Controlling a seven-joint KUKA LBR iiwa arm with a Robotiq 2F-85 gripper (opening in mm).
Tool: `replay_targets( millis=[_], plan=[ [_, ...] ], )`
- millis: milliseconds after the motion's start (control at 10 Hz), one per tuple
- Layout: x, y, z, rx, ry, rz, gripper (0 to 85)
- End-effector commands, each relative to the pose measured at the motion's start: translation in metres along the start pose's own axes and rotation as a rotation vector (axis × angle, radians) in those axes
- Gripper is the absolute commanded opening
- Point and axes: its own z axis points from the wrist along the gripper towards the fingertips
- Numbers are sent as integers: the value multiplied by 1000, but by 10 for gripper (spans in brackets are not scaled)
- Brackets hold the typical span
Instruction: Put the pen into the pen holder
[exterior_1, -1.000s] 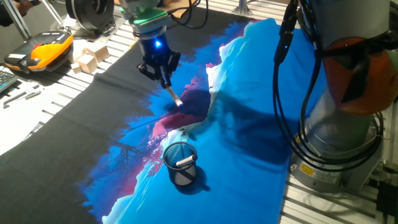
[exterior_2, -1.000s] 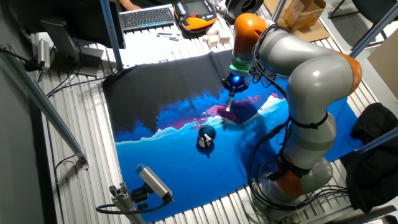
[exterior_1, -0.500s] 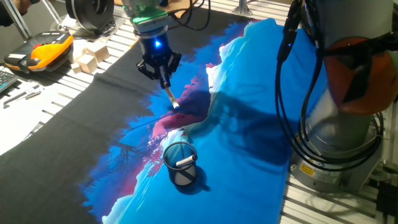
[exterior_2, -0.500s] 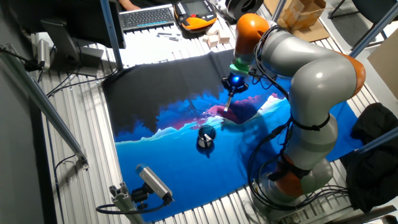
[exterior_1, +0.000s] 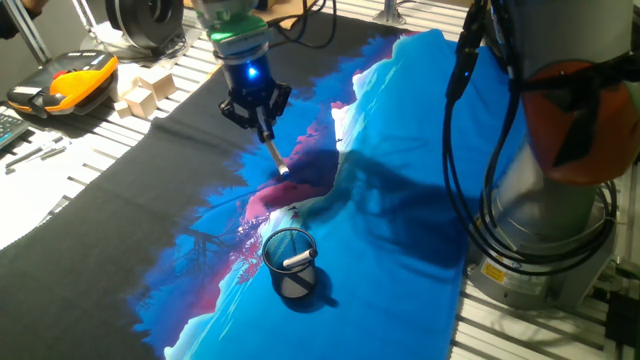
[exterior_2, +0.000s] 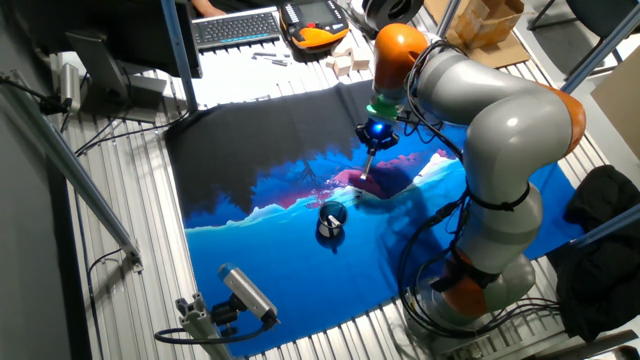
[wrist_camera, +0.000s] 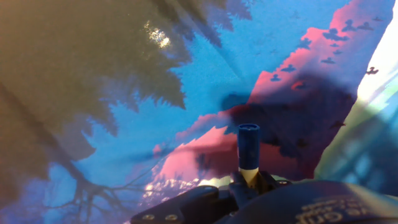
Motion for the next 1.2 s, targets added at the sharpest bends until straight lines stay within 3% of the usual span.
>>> replay_targets(
  millis=[0,100,300,500,800,1100],
  plan=[
    [0,0,0,10,-7,9,0],
    [0,0,0,36,-33,22,0],
    [0,0,0,58,-51,33,0],
    [0,0,0,61,-56,41,0],
    [1,0,-1,41,-62,102,0],
    [26,3,-14,38,-70,145,0]
  ],
)
